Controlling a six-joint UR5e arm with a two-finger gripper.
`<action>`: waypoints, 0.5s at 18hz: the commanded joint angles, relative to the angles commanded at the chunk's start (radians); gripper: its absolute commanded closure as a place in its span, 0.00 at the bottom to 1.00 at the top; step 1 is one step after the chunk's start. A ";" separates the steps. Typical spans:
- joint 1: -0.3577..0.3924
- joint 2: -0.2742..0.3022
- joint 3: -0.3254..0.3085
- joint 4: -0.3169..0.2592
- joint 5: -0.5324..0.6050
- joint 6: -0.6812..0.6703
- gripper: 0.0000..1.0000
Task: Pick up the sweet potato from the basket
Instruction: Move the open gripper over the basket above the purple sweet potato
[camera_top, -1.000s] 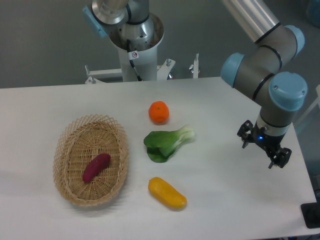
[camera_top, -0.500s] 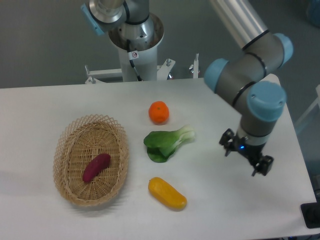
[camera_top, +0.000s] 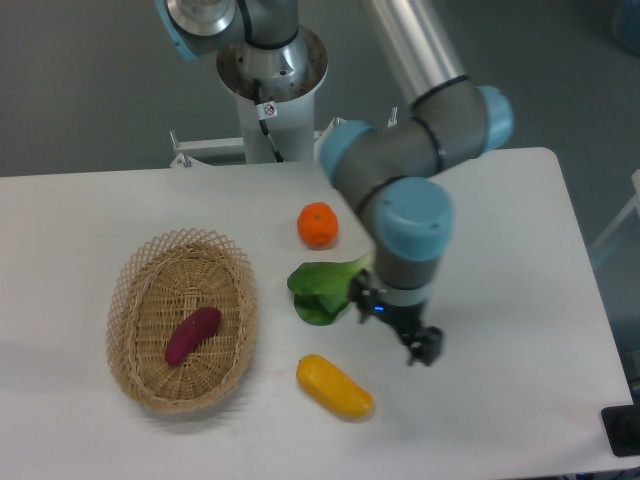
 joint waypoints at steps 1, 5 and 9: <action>-0.025 0.003 0.000 0.000 0.000 -0.028 0.00; -0.095 0.011 -0.005 0.000 -0.002 -0.114 0.00; -0.140 0.031 -0.046 0.012 -0.003 -0.183 0.00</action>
